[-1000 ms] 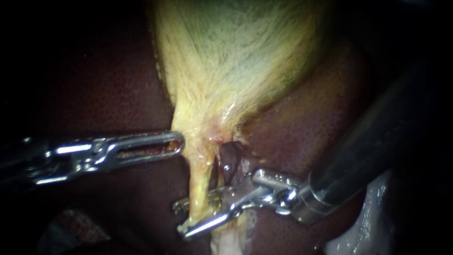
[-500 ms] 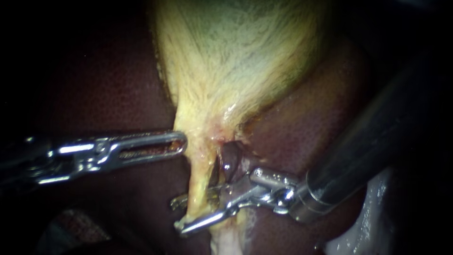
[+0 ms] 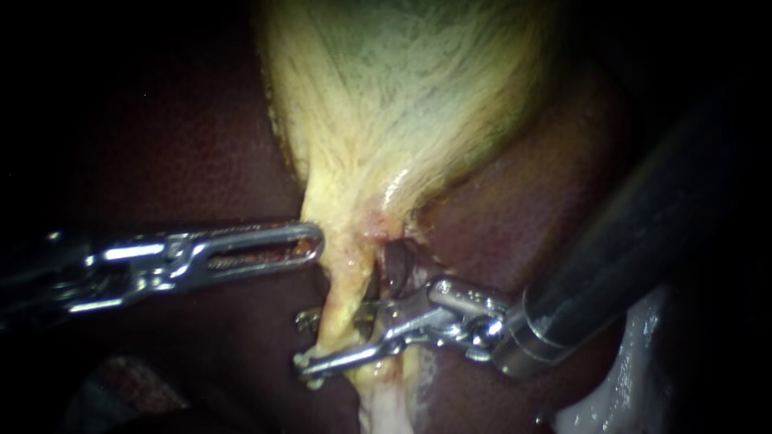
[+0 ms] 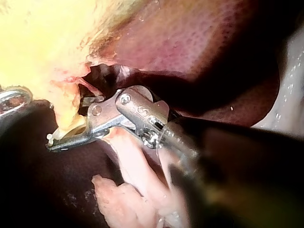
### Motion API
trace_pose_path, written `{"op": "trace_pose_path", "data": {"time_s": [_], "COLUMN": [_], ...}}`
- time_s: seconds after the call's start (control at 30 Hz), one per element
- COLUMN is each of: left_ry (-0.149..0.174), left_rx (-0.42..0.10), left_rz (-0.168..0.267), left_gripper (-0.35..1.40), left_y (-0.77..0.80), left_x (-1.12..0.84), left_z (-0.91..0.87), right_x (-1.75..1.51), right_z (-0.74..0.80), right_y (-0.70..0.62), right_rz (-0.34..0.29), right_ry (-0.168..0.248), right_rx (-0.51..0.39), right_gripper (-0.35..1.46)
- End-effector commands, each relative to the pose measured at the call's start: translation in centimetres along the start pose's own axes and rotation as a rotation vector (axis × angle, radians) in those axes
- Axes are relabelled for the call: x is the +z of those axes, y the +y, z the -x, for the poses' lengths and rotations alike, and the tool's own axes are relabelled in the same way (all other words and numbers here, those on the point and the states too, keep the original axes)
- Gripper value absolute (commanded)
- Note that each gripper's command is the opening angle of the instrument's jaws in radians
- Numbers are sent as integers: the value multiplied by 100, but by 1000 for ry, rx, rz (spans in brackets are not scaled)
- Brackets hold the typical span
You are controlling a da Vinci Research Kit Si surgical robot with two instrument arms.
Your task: Going back second clip left tube
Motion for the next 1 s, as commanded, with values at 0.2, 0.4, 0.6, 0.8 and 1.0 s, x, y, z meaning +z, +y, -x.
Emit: {"op": "trace_pose_path", "data": {"time_s": [0.2, 0.4, 0.6, 0.8, 1.0], "left_ry": [0, 0, 0, -1, 1], "left_rx": [1, 1, 1, 1, 1], "left_rz": [0, 0, 0, 1, -1], "left_gripper": [-35, -35, -35, -35, -35], "left_y": [1, 1, 0, 0, 0], "left_x": [1, 1, 1, 2, 2], "left_z": [-1, -1, -1, -1, -1], "right_x": [-9, -4, 9, 12, 12], "right_z": [-5, 12, 22, 22, 22], "right_y": [2, -2, -15, -18, -15], "right_rz": [12, -6, -43, -26, 9], "right_ry": [-4, -60, -90, -130, -186], "right_rx": [52, 43, -23, -94, -112], "right_gripper": [53, 55, 55, 53, 56]}}
